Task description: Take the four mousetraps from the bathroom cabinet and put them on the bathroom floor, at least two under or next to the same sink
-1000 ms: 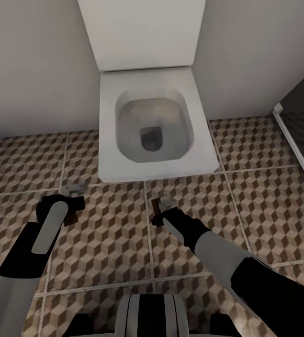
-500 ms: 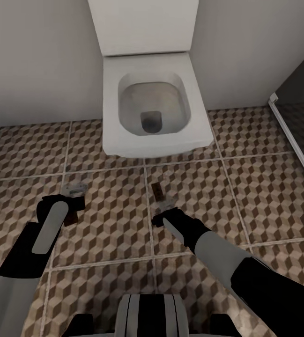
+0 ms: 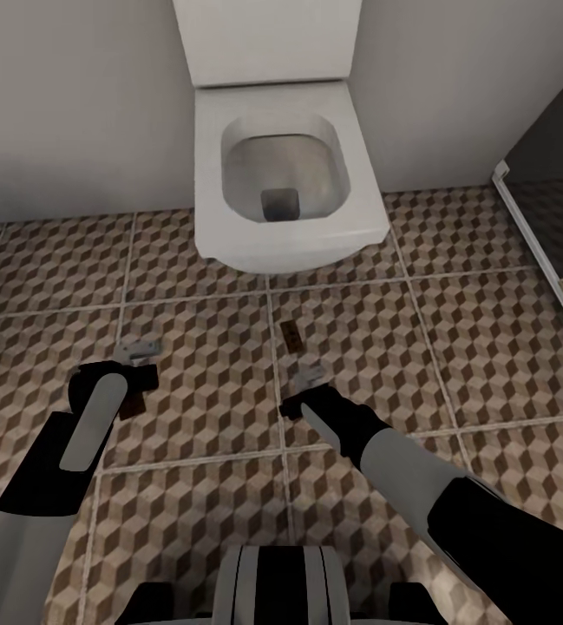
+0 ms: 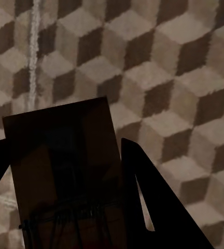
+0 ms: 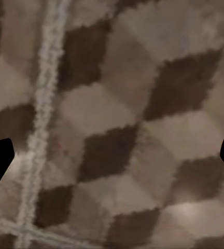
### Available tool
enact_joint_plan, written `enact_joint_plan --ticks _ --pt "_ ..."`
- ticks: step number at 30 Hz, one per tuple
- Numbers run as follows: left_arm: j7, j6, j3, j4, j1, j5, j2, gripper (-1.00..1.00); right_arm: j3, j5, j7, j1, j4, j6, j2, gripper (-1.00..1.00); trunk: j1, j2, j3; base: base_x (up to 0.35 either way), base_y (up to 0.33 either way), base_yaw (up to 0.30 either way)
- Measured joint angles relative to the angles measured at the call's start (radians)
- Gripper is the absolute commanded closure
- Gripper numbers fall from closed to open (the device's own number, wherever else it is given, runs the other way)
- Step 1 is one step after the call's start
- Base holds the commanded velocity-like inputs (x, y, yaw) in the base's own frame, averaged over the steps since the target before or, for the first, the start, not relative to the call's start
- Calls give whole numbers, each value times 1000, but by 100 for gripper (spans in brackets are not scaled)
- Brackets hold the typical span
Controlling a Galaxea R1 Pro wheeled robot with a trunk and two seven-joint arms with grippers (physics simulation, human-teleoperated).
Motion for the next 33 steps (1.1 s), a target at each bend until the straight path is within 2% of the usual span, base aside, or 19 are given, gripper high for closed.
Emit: enact_joint_plan --ticks 3,11,16,20,27,33 --pt "0 0 0 1 0 0 -1 100 -2 0 2 1 -27 1 0 -100 0 0 0 -152 -15 0" --pt "1 0 0 3 0 -1 -1 100 -47 1 4 6 -122 9 0 -100 0 0 0 -126 -11 0" --pt "1 0 0 3 0 -1 -1 100 -56 2 4 7 -173 13 0 -100 0 0 0 -32 -3 0" --pt "1 0 0 3 0 -1 -1 100 -61 3 3 8 -239 68 0 -100 0 0 0 -10 -1 0" --pt "1 0 0 3 0 -1 -1 100 -66 3 0 9 -269 117 0 -100 0 0 0 -4 0 0" --pt "1 0 0 4 0 -1 -1 100 -111 2 0 9 -284 136 0 -100 0 0 0 0 0 0"
